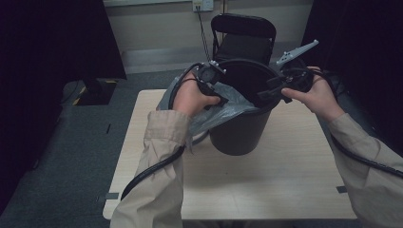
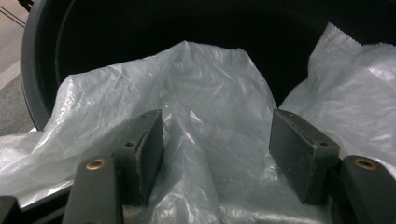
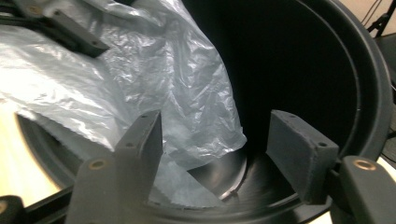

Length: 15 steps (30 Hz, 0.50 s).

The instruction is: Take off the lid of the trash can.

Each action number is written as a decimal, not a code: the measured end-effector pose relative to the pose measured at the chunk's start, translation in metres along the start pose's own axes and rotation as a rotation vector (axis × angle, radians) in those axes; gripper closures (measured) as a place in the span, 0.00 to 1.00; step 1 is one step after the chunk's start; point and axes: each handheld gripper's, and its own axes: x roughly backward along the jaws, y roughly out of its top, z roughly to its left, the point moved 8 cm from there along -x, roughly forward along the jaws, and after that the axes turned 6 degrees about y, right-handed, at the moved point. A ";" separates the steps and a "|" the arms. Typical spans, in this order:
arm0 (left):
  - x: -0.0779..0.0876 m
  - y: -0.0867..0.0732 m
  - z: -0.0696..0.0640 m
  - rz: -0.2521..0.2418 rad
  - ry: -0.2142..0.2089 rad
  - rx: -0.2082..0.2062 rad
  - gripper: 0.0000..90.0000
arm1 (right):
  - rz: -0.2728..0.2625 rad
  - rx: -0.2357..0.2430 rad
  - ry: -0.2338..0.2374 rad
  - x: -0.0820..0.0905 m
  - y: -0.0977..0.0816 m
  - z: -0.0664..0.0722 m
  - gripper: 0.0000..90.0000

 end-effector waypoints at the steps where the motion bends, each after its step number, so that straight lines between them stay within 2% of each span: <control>1: 0.000 0.000 0.000 -0.003 -0.001 0.001 0.40 | 0.003 0.005 0.012 -0.001 0.000 0.003 0.39; 7: -0.001 0.001 0.000 -0.003 0.008 -0.005 0.37 | 0.005 0.046 0.063 -0.011 0.007 0.023 0.41; 10: -0.001 0.002 0.000 -0.007 0.006 0.007 0.35 | 0.025 0.040 0.093 -0.021 0.010 0.029 0.46; 15: 0.007 0.006 0.005 -0.053 0.021 0.015 0.30 | 0.050 0.052 0.127 -0.033 0.011 0.036 0.63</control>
